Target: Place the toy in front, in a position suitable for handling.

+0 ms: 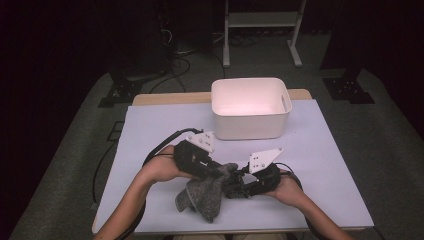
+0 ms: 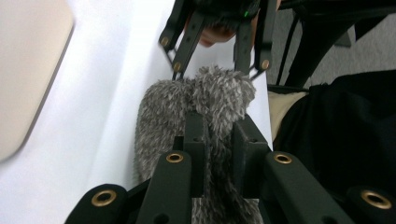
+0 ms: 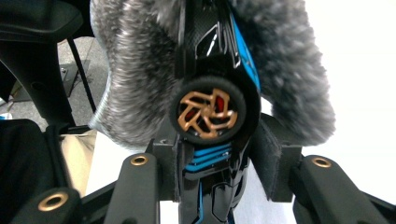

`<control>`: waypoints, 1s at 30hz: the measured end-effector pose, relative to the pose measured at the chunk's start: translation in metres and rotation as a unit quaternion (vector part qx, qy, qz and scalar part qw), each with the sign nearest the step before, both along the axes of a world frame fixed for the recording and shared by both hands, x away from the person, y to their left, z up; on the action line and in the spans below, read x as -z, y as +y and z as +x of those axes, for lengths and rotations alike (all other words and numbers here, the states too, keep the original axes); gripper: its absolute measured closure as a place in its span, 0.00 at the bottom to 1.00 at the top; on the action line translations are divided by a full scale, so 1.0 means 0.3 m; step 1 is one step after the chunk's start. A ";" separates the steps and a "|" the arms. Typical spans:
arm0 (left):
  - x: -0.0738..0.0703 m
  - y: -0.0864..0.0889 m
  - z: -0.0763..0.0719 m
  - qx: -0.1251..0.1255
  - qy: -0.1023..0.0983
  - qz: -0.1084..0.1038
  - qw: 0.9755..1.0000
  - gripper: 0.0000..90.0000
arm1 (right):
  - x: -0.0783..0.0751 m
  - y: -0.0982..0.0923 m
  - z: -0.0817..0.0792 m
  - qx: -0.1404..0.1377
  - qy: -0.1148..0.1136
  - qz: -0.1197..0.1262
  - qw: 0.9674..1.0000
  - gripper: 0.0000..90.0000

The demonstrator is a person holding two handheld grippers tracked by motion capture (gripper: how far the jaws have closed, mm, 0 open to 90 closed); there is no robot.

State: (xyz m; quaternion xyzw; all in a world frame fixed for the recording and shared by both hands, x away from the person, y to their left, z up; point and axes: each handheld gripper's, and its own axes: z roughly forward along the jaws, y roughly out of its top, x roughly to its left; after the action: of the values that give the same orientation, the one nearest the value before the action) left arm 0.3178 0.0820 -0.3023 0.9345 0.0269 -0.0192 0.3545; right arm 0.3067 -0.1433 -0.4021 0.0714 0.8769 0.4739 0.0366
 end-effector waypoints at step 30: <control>0.106 0.147 0.036 -0.059 0.044 -0.057 0.996 0.87 | -0.013 0.033 0.030 0.006 0.009 -0.008 1.000 0.62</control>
State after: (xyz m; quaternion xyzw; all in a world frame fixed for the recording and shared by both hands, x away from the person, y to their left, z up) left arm 0.3287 0.1261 -0.3341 0.9077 0.0965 -0.0409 0.4064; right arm 0.3158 -0.1334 -0.3982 0.0805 0.8807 0.4657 0.0324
